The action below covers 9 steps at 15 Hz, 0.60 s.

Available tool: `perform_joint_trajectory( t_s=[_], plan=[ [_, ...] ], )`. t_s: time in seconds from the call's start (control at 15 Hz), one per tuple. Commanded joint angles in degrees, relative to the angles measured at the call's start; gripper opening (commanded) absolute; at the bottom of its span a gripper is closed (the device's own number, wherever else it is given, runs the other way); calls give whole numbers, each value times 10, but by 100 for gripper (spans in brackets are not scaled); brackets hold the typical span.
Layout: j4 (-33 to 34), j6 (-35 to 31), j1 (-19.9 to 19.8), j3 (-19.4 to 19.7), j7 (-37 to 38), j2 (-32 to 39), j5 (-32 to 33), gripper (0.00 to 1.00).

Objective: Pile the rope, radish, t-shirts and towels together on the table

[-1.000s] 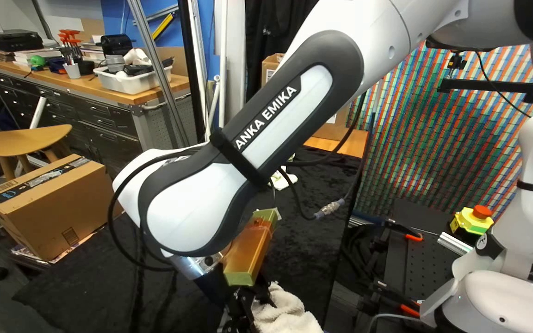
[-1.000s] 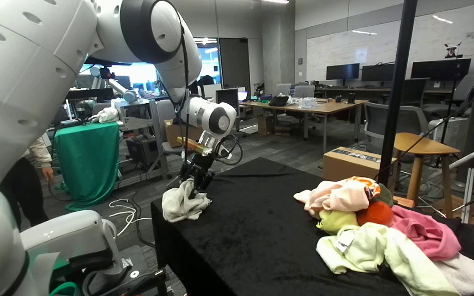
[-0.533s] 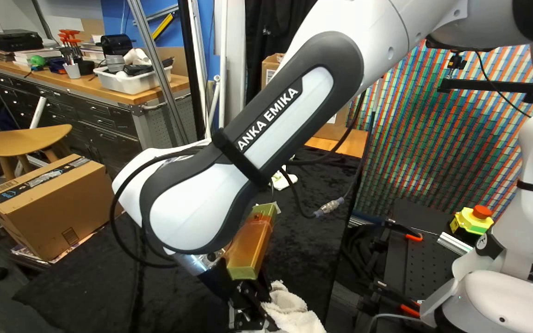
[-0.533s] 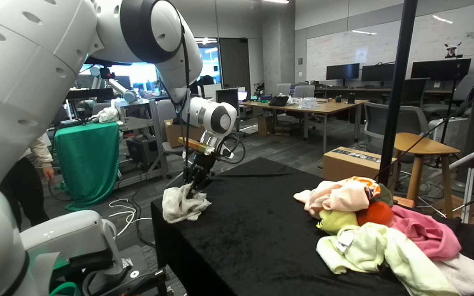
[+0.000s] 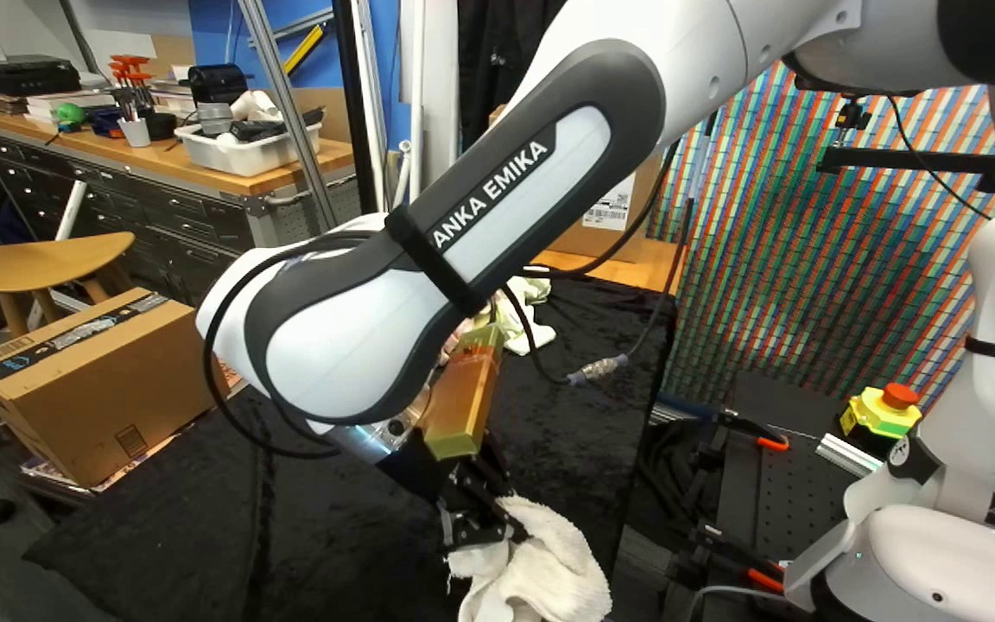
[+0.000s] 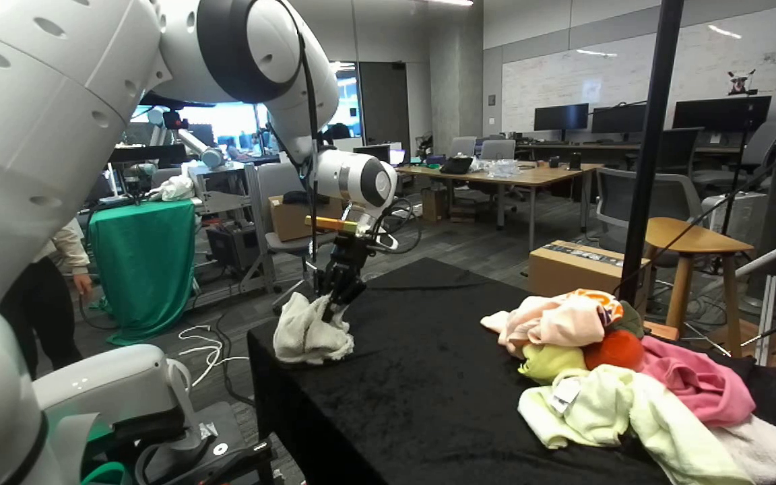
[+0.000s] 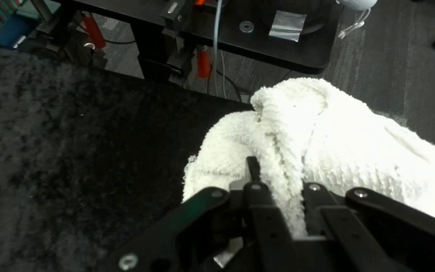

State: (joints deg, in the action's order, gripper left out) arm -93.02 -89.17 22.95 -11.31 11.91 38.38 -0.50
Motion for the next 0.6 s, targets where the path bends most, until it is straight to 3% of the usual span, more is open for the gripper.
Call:
perform_joint_trajectory(
  t_s=[0.0, 0.53],
  plan=[
    [41, 57, -17, 11, -24, -5, 16, 5],
    [155, 154, -82, 45, -70, 4, 14, 5]
  ],
)
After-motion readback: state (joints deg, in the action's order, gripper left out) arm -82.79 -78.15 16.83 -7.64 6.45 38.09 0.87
